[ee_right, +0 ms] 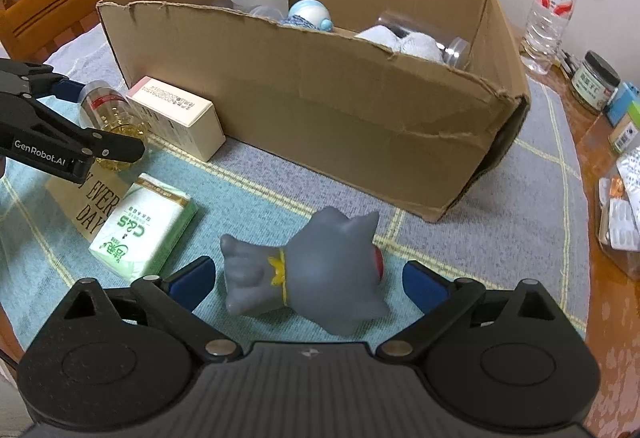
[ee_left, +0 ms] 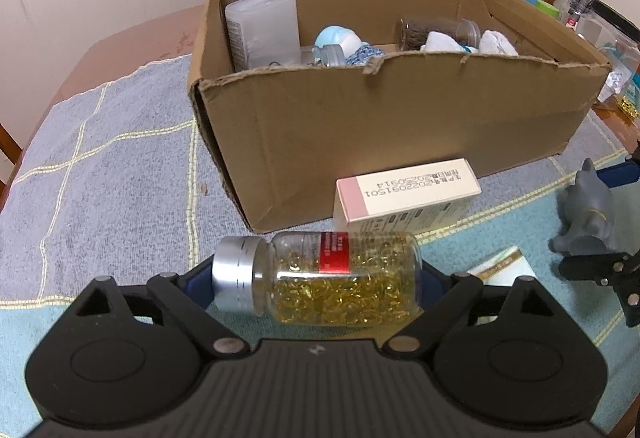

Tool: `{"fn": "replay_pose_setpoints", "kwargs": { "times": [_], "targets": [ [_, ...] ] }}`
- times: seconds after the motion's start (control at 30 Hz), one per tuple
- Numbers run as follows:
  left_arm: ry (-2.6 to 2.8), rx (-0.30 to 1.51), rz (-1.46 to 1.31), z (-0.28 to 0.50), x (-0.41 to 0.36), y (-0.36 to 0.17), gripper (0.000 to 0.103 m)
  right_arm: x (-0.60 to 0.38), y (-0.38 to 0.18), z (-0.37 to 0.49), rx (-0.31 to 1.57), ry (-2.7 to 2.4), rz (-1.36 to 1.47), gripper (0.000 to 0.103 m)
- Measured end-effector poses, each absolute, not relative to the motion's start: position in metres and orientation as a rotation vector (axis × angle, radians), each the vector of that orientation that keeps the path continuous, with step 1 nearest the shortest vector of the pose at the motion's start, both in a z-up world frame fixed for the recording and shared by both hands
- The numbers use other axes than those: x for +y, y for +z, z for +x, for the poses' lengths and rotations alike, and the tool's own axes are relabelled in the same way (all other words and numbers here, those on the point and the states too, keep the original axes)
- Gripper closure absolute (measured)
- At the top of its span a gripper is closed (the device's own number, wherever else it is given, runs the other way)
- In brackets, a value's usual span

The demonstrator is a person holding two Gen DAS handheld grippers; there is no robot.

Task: Organize objects
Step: 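Grasp the gold capsule jar with the left gripper while the right grasps the grey cat figurine, then carry the capsule jar and cat figurine over the box and release them inside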

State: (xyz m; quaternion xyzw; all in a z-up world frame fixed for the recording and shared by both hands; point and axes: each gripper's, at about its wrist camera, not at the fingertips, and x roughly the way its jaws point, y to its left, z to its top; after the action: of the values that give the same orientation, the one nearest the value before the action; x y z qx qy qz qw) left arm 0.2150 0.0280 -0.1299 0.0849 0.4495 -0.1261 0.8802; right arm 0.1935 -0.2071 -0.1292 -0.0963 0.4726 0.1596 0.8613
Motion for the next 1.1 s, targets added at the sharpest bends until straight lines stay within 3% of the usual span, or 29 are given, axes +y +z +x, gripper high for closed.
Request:
{"fn": "replay_pose_setpoints", "kwargs": {
  "times": [0.13, 0.23, 0.67, 1.1],
  "targets": [
    [-0.257, 0.947, 0.167, 0.215, 0.029, -0.129, 0.01, -0.204, -0.13, 0.195, 1.001, 0.348, -0.22, 0.019],
    [-0.267, 0.949, 0.169, 0.213, 0.03, -0.127, 0.01, -0.204, -0.129, 0.194, 1.005, 0.335, -0.221, 0.024],
    [-0.343, 0.98, 0.231, 0.202, 0.029, -0.097, 0.01, -0.214, -0.113, 0.196, 1.054, 0.341, -0.166, 0.025],
    [-0.493, 0.941, 0.239, 0.198, 0.02, -0.015, 0.01, -0.221, -0.057, 0.199, 1.032, 0.382, -0.157, 0.025]
  ]
}}
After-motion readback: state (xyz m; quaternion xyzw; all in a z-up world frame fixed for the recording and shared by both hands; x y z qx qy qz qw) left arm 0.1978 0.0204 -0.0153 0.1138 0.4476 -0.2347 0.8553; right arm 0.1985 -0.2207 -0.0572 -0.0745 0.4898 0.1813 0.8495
